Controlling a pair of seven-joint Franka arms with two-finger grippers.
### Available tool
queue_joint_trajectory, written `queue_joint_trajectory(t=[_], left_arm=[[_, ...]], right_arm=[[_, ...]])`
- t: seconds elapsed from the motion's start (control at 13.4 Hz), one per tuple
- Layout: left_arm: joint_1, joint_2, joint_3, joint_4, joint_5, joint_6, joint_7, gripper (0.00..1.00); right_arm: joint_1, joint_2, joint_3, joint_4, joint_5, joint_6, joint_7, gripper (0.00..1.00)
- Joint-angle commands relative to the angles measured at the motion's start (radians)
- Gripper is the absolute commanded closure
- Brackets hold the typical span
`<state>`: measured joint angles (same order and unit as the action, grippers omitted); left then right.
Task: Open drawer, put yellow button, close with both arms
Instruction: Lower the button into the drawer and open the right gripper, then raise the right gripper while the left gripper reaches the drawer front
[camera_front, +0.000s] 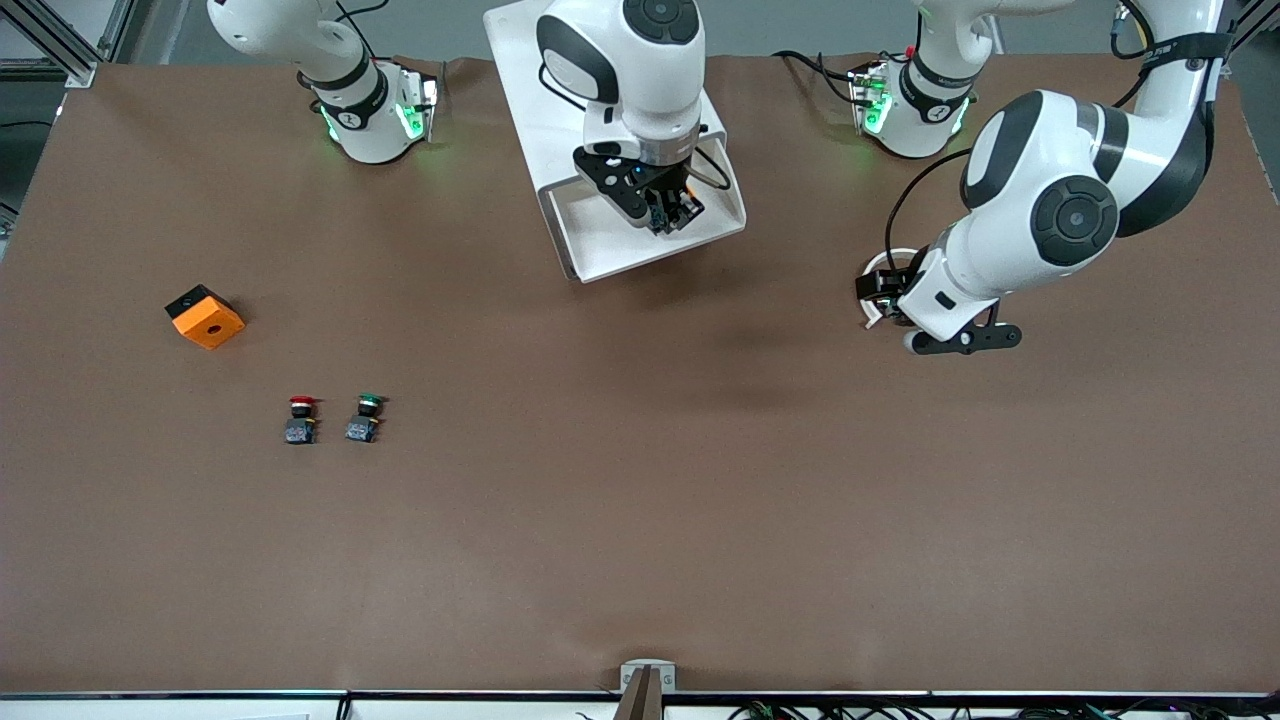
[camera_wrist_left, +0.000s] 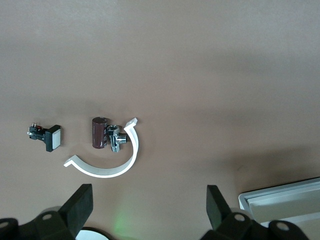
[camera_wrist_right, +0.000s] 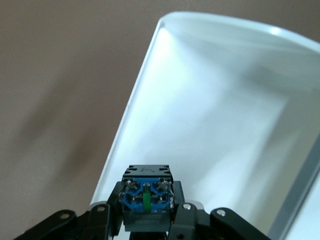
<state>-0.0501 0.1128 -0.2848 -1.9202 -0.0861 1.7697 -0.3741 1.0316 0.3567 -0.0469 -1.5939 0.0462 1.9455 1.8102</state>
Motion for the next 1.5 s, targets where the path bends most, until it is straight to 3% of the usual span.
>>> queue_joint_trajectory(t=[0.0, 0.37, 0.45, 0.52, 1.05, 1.42], left_arm=[[0.001, -0.008, -0.016, -0.020, -0.011, 0.011, 0.000, 0.00], [-0.002, 0.005, -0.042, -0.033, -0.011, 0.016, -0.020, 0.00], [-0.002, 0.007, -0.048, -0.033, -0.011, 0.023, -0.037, 0.00], [-0.002, 0.010, -0.056, -0.034, -0.011, 0.031, -0.052, 0.00], [0.000, 0.005, -0.086, -0.046, -0.007, 0.042, -0.091, 0.00], [0.000, 0.021, -0.171, -0.086, -0.007, 0.186, -0.242, 0.00]], right_arm=[[0.027, 0.008, -0.013, 0.028, -0.015, -0.023, 0.011, 1.00], [0.036, 0.018, -0.013, 0.028, -0.029, -0.022, -0.012, 1.00], [0.035, 0.018, -0.013, 0.028, -0.029, -0.020, -0.009, 0.67], [0.028, 0.019, -0.014, 0.029, -0.026, -0.020, -0.002, 0.01], [0.010, 0.016, -0.019, 0.067, -0.043, -0.025, -0.096, 0.00], [-0.111, 0.004, -0.021, 0.129, -0.029, -0.124, -0.342, 0.00]])
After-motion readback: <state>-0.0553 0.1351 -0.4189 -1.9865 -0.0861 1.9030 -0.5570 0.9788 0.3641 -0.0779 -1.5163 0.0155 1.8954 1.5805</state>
